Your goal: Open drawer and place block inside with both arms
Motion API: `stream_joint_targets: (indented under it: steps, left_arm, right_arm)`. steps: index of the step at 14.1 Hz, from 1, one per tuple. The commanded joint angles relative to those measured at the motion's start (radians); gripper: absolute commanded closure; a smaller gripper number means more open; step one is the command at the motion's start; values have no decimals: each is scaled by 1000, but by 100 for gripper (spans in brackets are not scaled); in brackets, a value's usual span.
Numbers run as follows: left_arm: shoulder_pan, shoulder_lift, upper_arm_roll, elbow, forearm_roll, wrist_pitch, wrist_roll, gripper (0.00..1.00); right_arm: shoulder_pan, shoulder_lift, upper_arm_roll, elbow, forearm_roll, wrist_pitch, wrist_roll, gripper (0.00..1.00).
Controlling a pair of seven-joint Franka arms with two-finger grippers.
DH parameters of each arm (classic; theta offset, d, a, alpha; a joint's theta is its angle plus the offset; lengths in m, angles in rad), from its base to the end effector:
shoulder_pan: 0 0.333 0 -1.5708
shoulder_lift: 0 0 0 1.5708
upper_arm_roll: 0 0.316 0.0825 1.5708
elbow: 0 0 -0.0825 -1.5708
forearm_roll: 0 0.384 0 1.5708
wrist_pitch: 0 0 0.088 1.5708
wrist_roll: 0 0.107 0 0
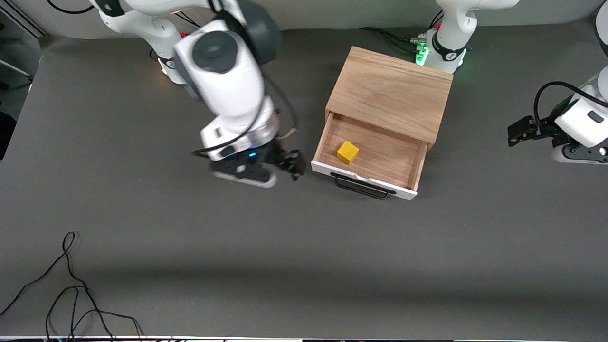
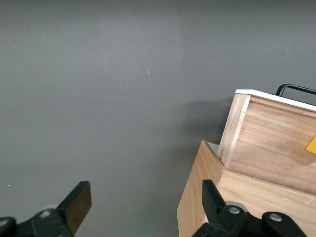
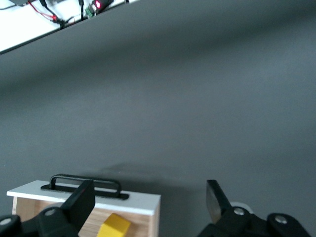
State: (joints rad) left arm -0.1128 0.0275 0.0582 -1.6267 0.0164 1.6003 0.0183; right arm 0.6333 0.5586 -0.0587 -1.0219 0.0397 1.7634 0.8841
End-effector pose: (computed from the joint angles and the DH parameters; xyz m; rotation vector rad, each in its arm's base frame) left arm 0.5620 -0.0294 0.5853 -3.1194 0.1152 0.0836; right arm 0.6020 0.4096 0.5472 -2.9717 0.4518 -0.1970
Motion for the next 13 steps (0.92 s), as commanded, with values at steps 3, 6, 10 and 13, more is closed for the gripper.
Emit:
stream_joint_targets:
  steps: [3, 6, 10, 13]
  left_arm:
    - [-11, -8, 6, -4, -1, 0, 8, 0]
    - [-11, -8, 6, -4, -1, 0, 6, 0]
    - [-11, -8, 6, -4, -1, 0, 6, 0]
    - [-11, -6, 6, -4, -1, 0, 6, 0]
  right_arm:
    - [-151, -77, 5, -41, 48, -48, -197, 0]
    - [-242, -106, 5, -58, 48, -79, -272, 0]
    - [-394, -236, 0, -214, 109, -91, -525, 0]
    - [-432, -313, -51, -283, 106, -166, -649, 0]
